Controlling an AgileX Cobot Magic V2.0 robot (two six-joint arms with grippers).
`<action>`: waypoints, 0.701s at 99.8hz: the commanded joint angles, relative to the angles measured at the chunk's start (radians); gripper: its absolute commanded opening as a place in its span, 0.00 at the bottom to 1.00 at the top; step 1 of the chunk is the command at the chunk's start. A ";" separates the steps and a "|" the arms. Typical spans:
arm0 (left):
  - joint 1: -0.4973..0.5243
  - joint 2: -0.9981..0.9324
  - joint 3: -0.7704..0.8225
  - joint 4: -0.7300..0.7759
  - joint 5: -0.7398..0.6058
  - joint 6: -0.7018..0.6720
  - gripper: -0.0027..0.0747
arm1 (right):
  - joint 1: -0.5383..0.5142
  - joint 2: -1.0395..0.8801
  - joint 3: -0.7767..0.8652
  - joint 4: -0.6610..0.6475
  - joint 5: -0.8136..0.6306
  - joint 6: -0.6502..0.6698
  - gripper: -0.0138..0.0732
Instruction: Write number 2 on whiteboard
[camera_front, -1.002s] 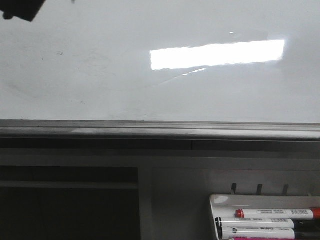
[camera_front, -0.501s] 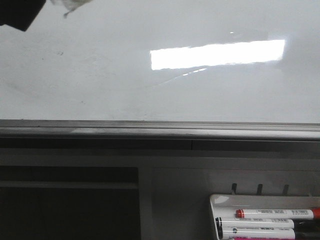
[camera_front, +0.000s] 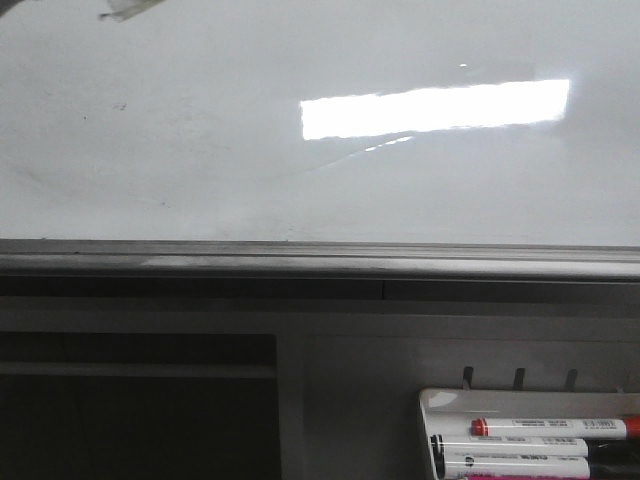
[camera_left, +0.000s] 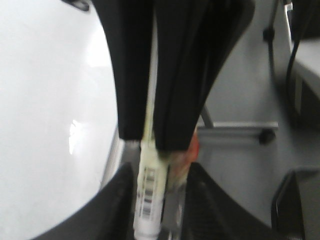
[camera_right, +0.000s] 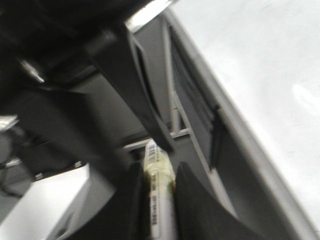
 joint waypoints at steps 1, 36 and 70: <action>0.001 -0.075 -0.055 -0.074 -0.179 -0.083 0.65 | -0.017 -0.008 -0.034 0.009 -0.128 -0.003 0.07; 0.143 -0.381 -0.002 0.089 -0.233 -0.396 0.31 | -0.194 0.031 -0.039 -0.146 -0.379 -0.005 0.07; 0.242 -0.557 0.184 0.017 -0.219 -0.473 0.01 | -0.262 0.177 -0.125 -0.180 -0.354 -0.005 0.07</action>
